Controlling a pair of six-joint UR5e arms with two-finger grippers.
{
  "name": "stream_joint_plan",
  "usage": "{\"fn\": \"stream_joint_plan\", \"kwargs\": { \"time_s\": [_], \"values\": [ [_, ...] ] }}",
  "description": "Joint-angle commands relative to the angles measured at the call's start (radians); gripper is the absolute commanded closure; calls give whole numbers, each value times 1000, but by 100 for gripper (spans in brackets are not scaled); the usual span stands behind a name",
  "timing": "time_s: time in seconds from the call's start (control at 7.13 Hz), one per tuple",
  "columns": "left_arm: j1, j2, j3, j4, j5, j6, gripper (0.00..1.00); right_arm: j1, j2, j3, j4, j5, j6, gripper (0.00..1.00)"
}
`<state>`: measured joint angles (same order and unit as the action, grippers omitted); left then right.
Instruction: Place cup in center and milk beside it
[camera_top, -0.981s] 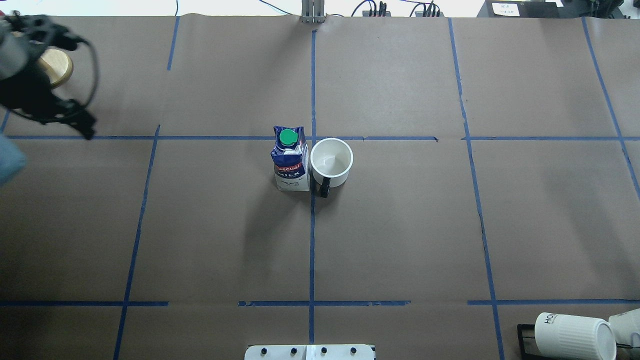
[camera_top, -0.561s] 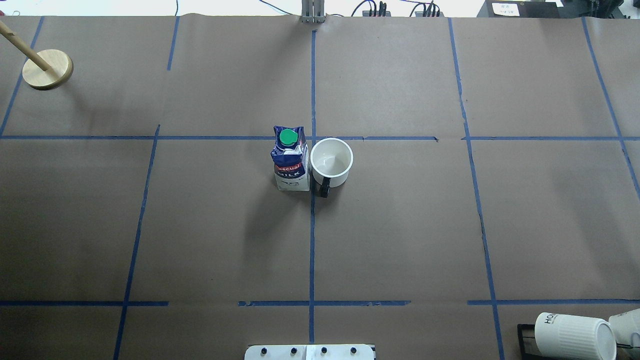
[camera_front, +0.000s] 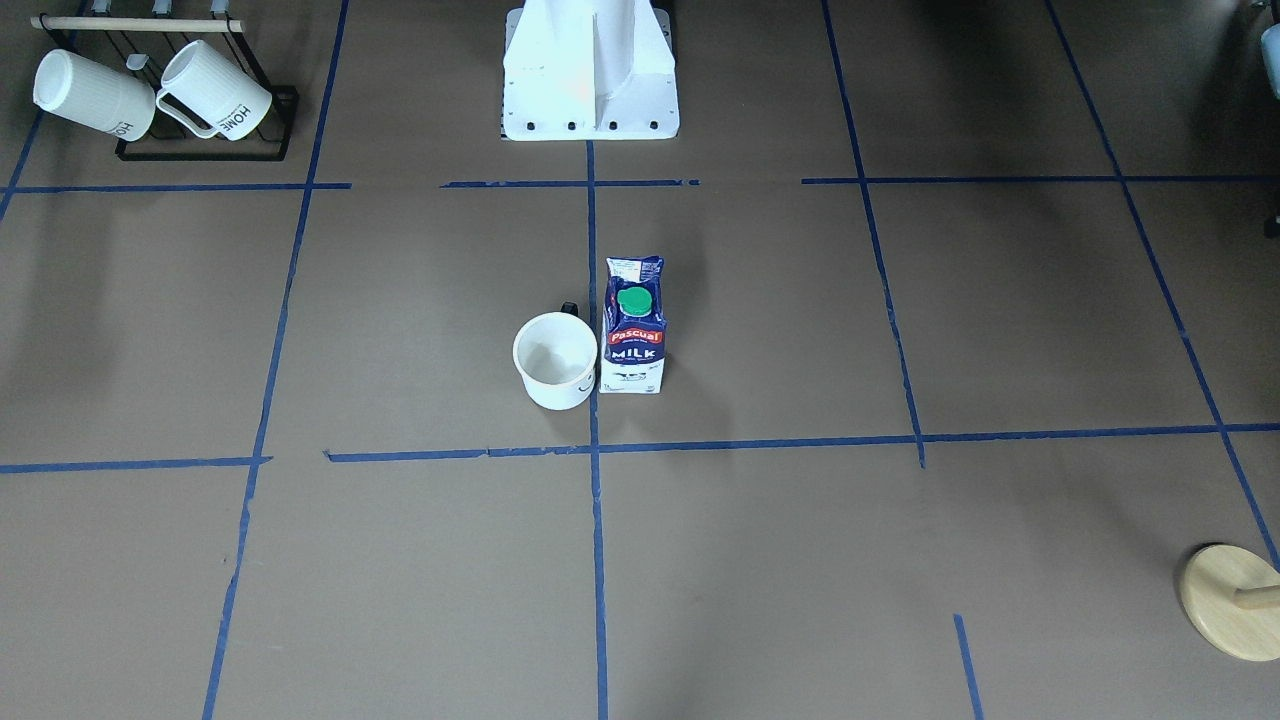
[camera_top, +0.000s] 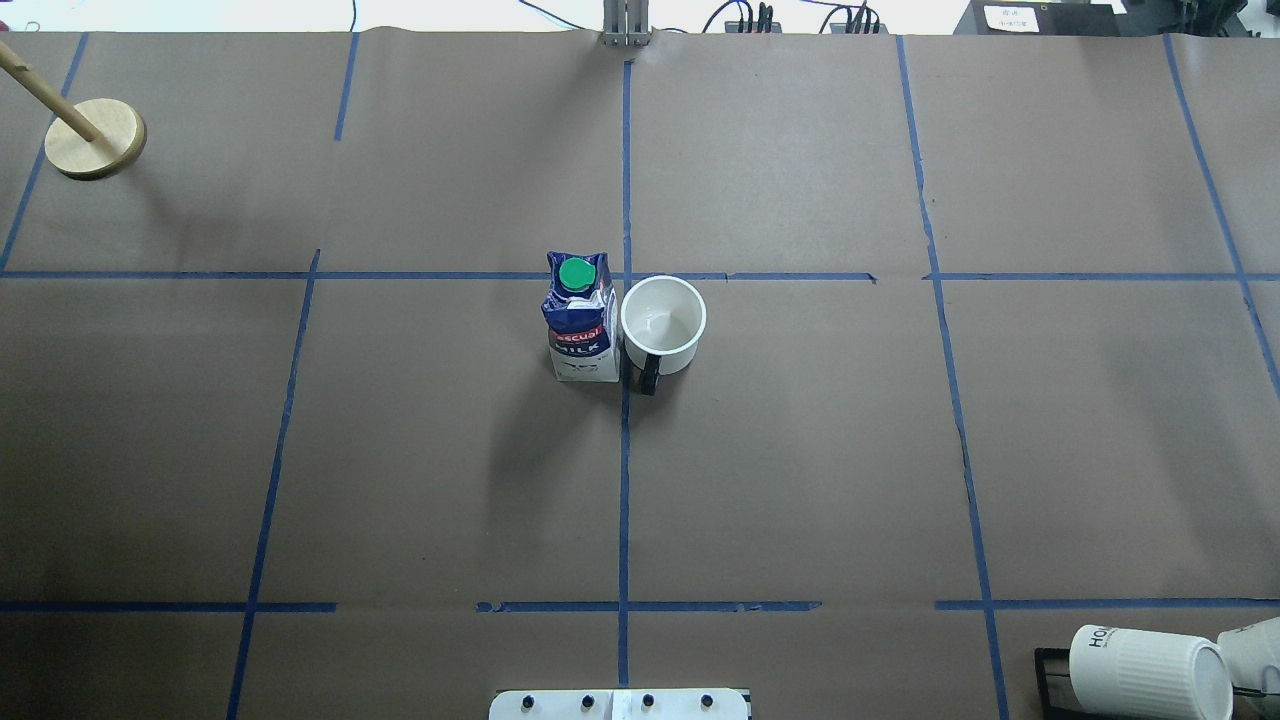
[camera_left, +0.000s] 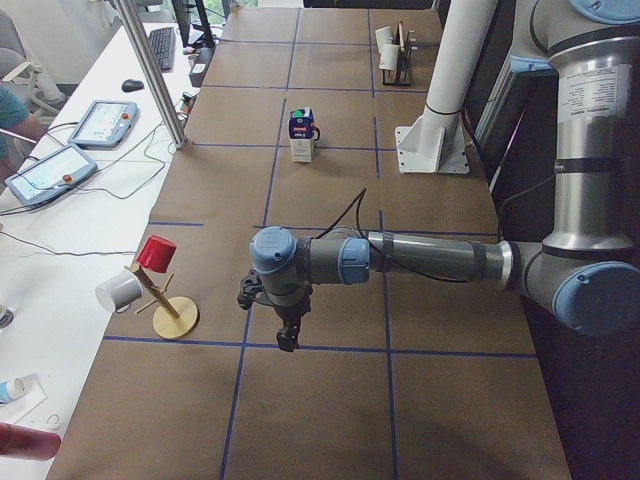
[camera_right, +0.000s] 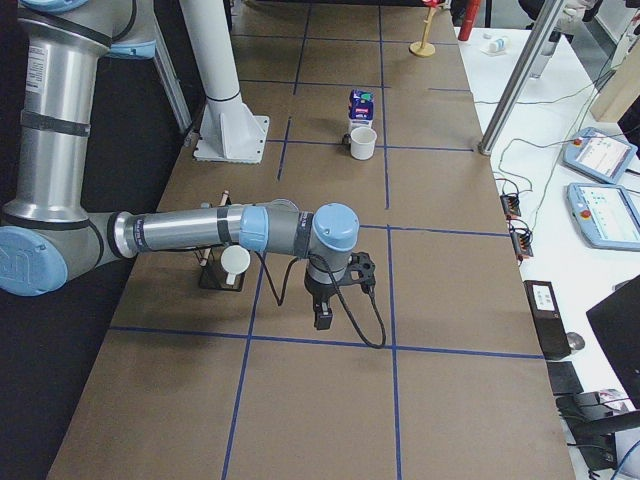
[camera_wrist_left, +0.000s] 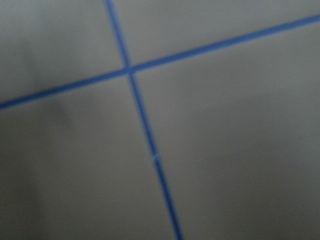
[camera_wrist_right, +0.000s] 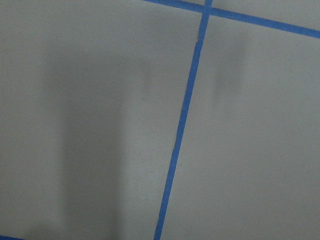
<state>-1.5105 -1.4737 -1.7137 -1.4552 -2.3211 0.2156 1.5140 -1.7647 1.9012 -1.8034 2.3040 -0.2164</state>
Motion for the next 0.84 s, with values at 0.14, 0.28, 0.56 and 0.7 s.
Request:
{"fn": "stream_joint_plan", "kwargs": {
  "time_s": [0.14, 0.28, 0.56, 0.7],
  "values": [
    [-10, 24, 14, -8, -6, -5, 0, 0, -1, -1, -1, 0, 0, 0],
    [-10, 24, 3, -8, 3, -5, 0, 0, -1, 2, 1, 0, 2, 0],
    [-10, 21, -3, -8, 63, -4, 0, 0, -1, 2, 1, 0, 0, 0],
    [-8, 20, -4, -8, 78, -4, 0, 0, -1, 2, 1, 0, 0, 0]
  ]
}}
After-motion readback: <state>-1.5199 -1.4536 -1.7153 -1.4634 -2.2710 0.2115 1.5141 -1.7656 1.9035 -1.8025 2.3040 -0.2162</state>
